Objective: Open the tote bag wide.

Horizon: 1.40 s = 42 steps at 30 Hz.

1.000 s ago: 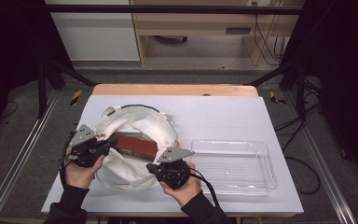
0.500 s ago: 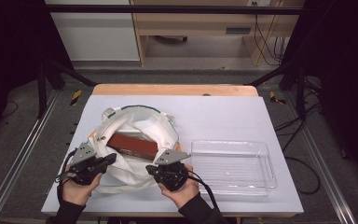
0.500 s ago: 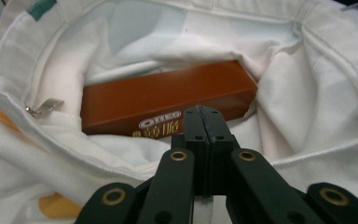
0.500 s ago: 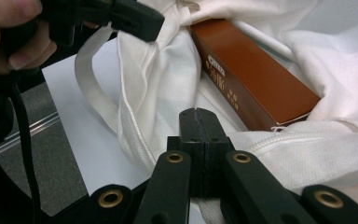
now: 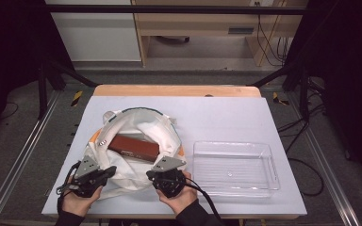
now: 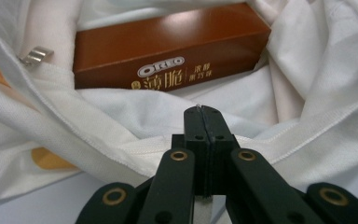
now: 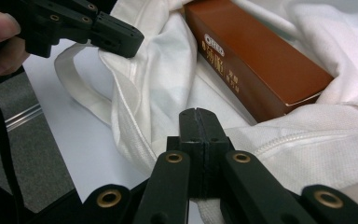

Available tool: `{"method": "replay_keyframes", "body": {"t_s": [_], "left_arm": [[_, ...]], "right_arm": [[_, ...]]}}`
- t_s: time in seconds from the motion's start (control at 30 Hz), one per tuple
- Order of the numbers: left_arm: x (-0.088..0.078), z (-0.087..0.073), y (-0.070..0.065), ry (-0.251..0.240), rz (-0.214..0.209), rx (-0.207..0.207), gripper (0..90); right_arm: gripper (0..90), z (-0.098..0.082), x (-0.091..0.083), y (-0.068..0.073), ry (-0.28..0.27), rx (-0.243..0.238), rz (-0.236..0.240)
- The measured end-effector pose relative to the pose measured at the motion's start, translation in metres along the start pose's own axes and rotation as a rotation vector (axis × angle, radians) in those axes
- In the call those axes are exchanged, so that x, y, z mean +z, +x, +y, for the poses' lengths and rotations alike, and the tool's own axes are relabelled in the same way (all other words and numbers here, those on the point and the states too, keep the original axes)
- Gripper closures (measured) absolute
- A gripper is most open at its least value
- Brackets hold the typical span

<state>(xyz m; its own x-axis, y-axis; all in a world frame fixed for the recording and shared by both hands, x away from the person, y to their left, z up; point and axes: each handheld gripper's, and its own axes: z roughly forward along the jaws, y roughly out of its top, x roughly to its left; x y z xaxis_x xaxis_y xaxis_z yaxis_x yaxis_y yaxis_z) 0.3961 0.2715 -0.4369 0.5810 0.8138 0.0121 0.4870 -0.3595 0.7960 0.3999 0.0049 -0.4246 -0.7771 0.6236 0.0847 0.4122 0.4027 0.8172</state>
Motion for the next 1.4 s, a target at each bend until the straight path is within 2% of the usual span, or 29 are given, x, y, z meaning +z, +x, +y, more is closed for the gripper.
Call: {"method": "replay_keyframes", "body": {"t_s": [0.23, 0.3, 0.47, 0.7, 0.8, 0.83, 0.87, 0.9, 0.93, 0.97, 1.0, 1.03, 1.07, 1.1, 1.13, 1.17, 1.23, 1.27, 1.33, 1.4], "left_arm": [[0.006, -0.005, -0.001, 0.036, 0.016, 0.022, 89.9], [0.008, -0.007, -0.002, 0.050, 0.018, 0.033, 89.8], [0.011, -0.008, -0.004, 0.064, 0.019, 0.041, 89.4], [0.015, -0.009, -0.005, 0.082, 0.014, 0.035, 89.4], [0.010, -0.005, -0.001, 0.042, -0.024, 0.003, 88.2], [0.010, -0.005, -0.001, 0.042, -0.024, 0.003, 88.3], [0.007, -0.002, 0.001, 0.018, -0.032, -0.010, 88.3], [0.001, 0.006, 0.006, -0.023, -0.026, -0.028, 88.2], [0.001, 0.006, 0.006, -0.023, -0.026, -0.028, 88.4], [-0.001, 0.010, 0.009, -0.043, -0.015, -0.040, 88.4], [-0.002, 0.015, 0.019, -0.057, 0.016, -0.055, 88.8], [-0.002, 0.015, 0.019, -0.057, 0.016, -0.055, 89.0], [-0.002, 0.017, 0.024, -0.053, 0.035, -0.062, 89.0], [0.002, 0.016, 0.036, -0.044, 0.057, -0.096, 89.9], [0.003, 0.013, 0.041, -0.031, 0.067, -0.105, 90.0], [0.003, 0.013, 0.041, -0.031, 0.067, -0.105, 90.0], [0.005, 0.005, 0.047, -0.006, 0.082, -0.122, 90.0], [0.006, 0.001, 0.048, 0.009, 0.089, -0.117, 90.0], [0.008, -0.006, 0.049, 0.036, 0.102, -0.104, 90.0], [0.011, -0.010, 0.050, 0.050, 0.107, -0.108, 90.0]], "right_arm": [[90.0, -0.008, 0.010, 0.003, 0.020, 0.022, -0.026], [90.0, -0.018, 0.017, 0.004, 0.021, 0.051, -0.036], [90.0, -0.032, 0.023, 0.005, 0.012, 0.082, -0.058], [90.0, -0.040, 0.028, 0.005, 0.012, 0.079, -0.076], [90.0, -0.043, 0.031, 0.005, 0.023, 0.073, -0.082], [90.0, -0.044, 0.032, 0.004, 0.024, 0.072, -0.082], [90.0, -0.045, 0.033, 0.004, 0.027, 0.071, -0.082], [90.0, -0.046, 0.034, 0.004, 0.028, 0.072, -0.084], [90.0, -0.047, 0.035, 0.004, 0.031, 0.072, -0.083], [90.0, -0.047, 0.035, 0.004, 0.031, 0.072, -0.083], [90.0, -0.049, 0.035, 0.005, 0.028, 0.076, -0.083], [90.0, -0.049, 0.035, 0.005, 0.028, 0.076, -0.083], [90.0, -0.049, 0.035, 0.005, 0.025, 0.076, -0.083], [90.0, -0.049, 0.034, 0.004, 0.025, 0.076, -0.081], [90.0, -0.048, 0.034, 0.004, 0.026, 0.080, -0.077], [90.0, -0.048, 0.034, 0.004, 0.026, 0.080, -0.077], [90.0, -0.047, 0.031, 0.002, 0.016, 0.096, -0.062], [90.0, -0.046, 0.030, 0.002, 0.008, 0.108, -0.061], [90.0, -0.045, 0.026, 0.002, -0.009, 0.087, -0.110], [90.0, -0.045, 0.024, 0.003, -0.014, 0.079, -0.134]]}}
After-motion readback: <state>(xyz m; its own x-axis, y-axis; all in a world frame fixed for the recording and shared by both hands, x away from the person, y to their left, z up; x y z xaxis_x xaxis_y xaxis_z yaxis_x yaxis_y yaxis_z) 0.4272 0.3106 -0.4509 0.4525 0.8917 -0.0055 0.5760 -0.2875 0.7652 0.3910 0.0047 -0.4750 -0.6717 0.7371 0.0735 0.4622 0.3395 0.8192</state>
